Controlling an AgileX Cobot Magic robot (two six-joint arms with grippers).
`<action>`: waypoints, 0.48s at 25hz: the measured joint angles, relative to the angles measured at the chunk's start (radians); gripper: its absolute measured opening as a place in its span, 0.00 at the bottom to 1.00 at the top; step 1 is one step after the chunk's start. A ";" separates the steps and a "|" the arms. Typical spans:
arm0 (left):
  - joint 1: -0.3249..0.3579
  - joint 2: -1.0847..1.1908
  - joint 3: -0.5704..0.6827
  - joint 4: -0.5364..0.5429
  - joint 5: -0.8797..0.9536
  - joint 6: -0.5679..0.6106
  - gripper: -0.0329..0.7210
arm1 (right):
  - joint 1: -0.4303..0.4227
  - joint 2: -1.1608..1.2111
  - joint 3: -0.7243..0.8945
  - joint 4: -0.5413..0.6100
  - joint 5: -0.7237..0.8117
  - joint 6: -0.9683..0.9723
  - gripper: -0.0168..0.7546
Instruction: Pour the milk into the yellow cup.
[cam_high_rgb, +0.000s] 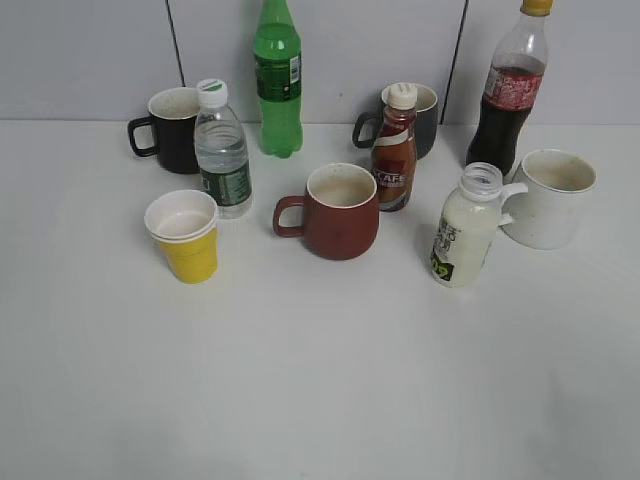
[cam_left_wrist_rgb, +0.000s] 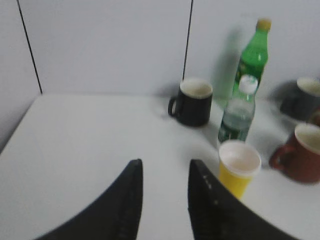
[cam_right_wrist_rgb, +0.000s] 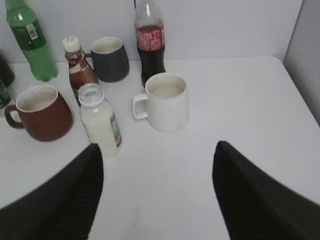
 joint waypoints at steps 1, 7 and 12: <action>0.000 0.015 0.002 0.000 -0.046 0.000 0.36 | 0.010 0.027 0.016 0.011 -0.058 -0.007 0.69; 0.000 0.289 0.130 0.000 -0.694 0.000 0.36 | 0.107 0.231 0.099 0.031 -0.421 -0.055 0.69; 0.000 0.609 0.151 -0.007 -1.063 0.000 0.36 | 0.156 0.508 0.104 0.034 -0.693 -0.077 0.65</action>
